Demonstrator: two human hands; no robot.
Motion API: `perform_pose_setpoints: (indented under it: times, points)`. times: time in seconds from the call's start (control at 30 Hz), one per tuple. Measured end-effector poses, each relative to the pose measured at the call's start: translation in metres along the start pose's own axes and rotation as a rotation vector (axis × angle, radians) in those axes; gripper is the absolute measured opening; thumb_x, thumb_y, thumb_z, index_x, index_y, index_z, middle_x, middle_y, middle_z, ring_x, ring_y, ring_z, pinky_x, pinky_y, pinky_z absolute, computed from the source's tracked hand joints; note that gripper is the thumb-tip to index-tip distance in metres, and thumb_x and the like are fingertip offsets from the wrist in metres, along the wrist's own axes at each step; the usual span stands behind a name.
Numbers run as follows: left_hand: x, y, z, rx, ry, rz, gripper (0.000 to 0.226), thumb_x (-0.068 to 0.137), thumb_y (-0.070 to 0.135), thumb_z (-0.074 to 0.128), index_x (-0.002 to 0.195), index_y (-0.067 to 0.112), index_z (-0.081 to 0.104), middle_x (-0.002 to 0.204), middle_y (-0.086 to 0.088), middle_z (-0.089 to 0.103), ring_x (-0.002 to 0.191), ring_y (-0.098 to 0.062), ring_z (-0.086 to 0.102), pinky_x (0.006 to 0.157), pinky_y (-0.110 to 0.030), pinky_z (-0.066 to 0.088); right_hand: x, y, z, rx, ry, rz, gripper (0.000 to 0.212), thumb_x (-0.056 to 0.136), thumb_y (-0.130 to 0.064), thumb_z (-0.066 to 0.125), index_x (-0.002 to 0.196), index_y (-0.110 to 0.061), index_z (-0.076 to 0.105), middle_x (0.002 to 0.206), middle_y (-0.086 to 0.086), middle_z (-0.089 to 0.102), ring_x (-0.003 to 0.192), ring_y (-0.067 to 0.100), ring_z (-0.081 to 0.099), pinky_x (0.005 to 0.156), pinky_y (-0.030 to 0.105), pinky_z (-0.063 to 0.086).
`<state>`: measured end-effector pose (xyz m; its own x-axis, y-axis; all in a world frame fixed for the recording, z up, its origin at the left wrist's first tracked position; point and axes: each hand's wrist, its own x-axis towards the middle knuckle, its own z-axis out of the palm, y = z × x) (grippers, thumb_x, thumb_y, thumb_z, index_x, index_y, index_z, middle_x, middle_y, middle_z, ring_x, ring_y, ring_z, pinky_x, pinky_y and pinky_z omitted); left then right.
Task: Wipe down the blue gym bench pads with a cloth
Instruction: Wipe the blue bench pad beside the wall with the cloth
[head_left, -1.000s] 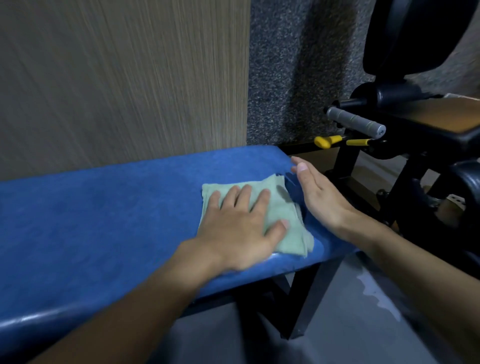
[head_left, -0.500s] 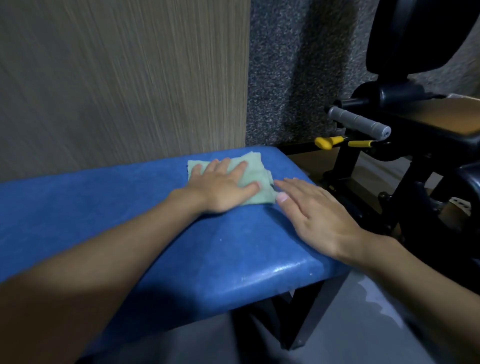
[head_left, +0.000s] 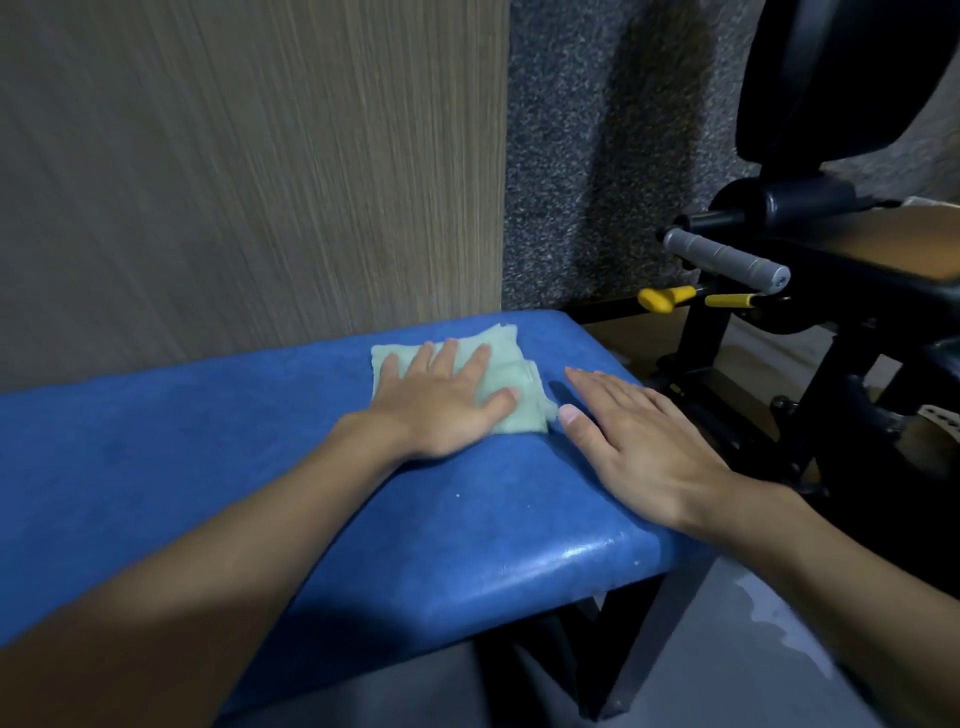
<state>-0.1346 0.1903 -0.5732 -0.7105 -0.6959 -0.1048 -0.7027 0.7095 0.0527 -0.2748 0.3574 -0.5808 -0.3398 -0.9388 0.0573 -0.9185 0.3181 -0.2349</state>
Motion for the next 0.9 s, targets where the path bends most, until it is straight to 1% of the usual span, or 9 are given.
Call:
perform_pose_setpoints:
  times: [0.2, 0.27, 0.33, 0.4, 0.5, 0.6, 0.67, 0.77, 0.9]
  points:
    - [-0.093, 0.021, 0.009, 0.05, -0.018, 0.058, 0.077, 0.091, 0.074, 0.009, 0.156, 0.038, -0.011, 0.166, 0.0, -0.016, 0.151, -0.021, -0.018, 0.119, -0.052, -0.01, -0.004, -0.004, -0.003, 0.05, 0.031, -0.02, 0.059, 0.101, -0.052, 0.015, 0.156, -0.029, 0.019, 0.163, -0.009, 0.02, 0.15, 0.006, 0.01, 0.121, 0.03, 0.004]
    - [-0.109, 0.023, 0.01, 0.059, -0.015, 0.035, 0.076, 0.091, 0.074, 0.009, 0.155, 0.039, -0.012, 0.165, 0.001, -0.02, 0.15, -0.021, -0.023, 0.118, -0.055, -0.013, -0.006, -0.006, -0.006, 0.029, 0.014, -0.03, 0.058, 0.102, -0.052, 0.014, 0.155, -0.03, 0.024, 0.163, -0.008, 0.022, 0.15, 0.007, 0.01, 0.122, 0.035, 0.001]
    - [-0.113, 0.022, 0.012, 0.064, 0.0, 0.014, 0.077, 0.089, 0.076, 0.008, 0.155, 0.041, -0.011, 0.165, 0.003, -0.019, 0.15, -0.022, -0.022, 0.117, -0.057, -0.012, -0.004, -0.009, -0.008, -0.007, 0.02, -0.042, 0.058, 0.101, -0.053, 0.012, 0.153, -0.032, 0.029, 0.161, -0.009, 0.024, 0.15, 0.007, 0.009, 0.122, 0.041, -0.004]
    - [-0.112, 0.02, 0.013, 0.049, -0.02, 0.024, 0.081, 0.084, 0.081, 0.006, 0.154, 0.043, -0.01, 0.166, 0.003, -0.013, 0.151, -0.022, -0.018, 0.117, -0.057, -0.01, -0.005, -0.012, -0.01, 0.006, 0.041, -0.053, 0.059, 0.1, -0.054, 0.012, 0.152, -0.033, 0.03, 0.161, -0.01, 0.026, 0.15, 0.006, 0.009, 0.122, 0.041, -0.004]
    - [-0.088, 0.009, 0.009, 0.03, -0.048, 0.021, 0.082, 0.083, 0.084, 0.009, 0.154, 0.046, -0.008, 0.167, 0.004, -0.01, 0.152, -0.022, -0.015, 0.118, -0.057, -0.01, -0.002, -0.017, -0.006, 0.004, 0.006, -0.074, 0.057, 0.101, -0.053, 0.013, 0.154, -0.034, 0.025, 0.163, -0.01, 0.021, 0.15, 0.007, 0.007, 0.122, 0.038, -0.001]
    - [-0.041, -0.008, 0.002, 0.019, -0.028, -0.011, 0.079, 0.086, 0.082, 0.013, 0.154, 0.047, -0.004, 0.167, 0.004, -0.008, 0.152, -0.021, -0.012, 0.118, -0.056, -0.009, 0.004, -0.017, 0.0, -0.055, -0.023, -0.085, 0.061, 0.1, -0.059, 0.008, 0.155, -0.035, 0.019, 0.165, -0.01, 0.012, 0.151, 0.007, 0.003, 0.122, 0.036, 0.0]
    - [-0.004, -0.021, -0.002, 0.011, -0.016, -0.042, 0.077, 0.088, 0.081, 0.013, 0.155, 0.047, -0.002, 0.167, 0.003, -0.006, 0.153, -0.022, -0.009, 0.118, -0.056, -0.008, 0.005, -0.017, 0.002, -0.07, -0.013, -0.095, 0.076, 0.089, -0.069, -0.004, 0.154, -0.038, 0.019, 0.165, -0.011, 0.01, 0.151, 0.007, 0.002, 0.122, 0.036, 0.0]
    - [0.046, -0.038, -0.011, 0.0, -0.01, -0.097, 0.076, 0.088, 0.08, 0.013, 0.155, 0.047, 0.001, 0.167, 0.004, -0.001, 0.153, -0.021, -0.005, 0.118, -0.056, -0.006, 0.006, -0.017, 0.002, -0.082, 0.007, -0.097, 0.094, 0.071, -0.07, -0.016, 0.153, -0.041, 0.02, 0.164, -0.014, 0.01, 0.149, 0.005, 0.001, 0.122, 0.034, 0.0]
    - [0.07, -0.045, -0.016, -0.011, 0.027, -0.117, 0.076, 0.087, 0.08, 0.013, 0.155, 0.046, 0.006, 0.164, 0.006, 0.012, 0.15, -0.022, 0.008, 0.117, -0.053, 0.002, 0.009, -0.015, 0.005, -0.082, 0.039, -0.103, 0.09, 0.073, -0.069, -0.015, 0.151, -0.042, 0.022, 0.162, -0.016, 0.013, 0.148, 0.003, 0.004, 0.121, 0.033, 0.002]
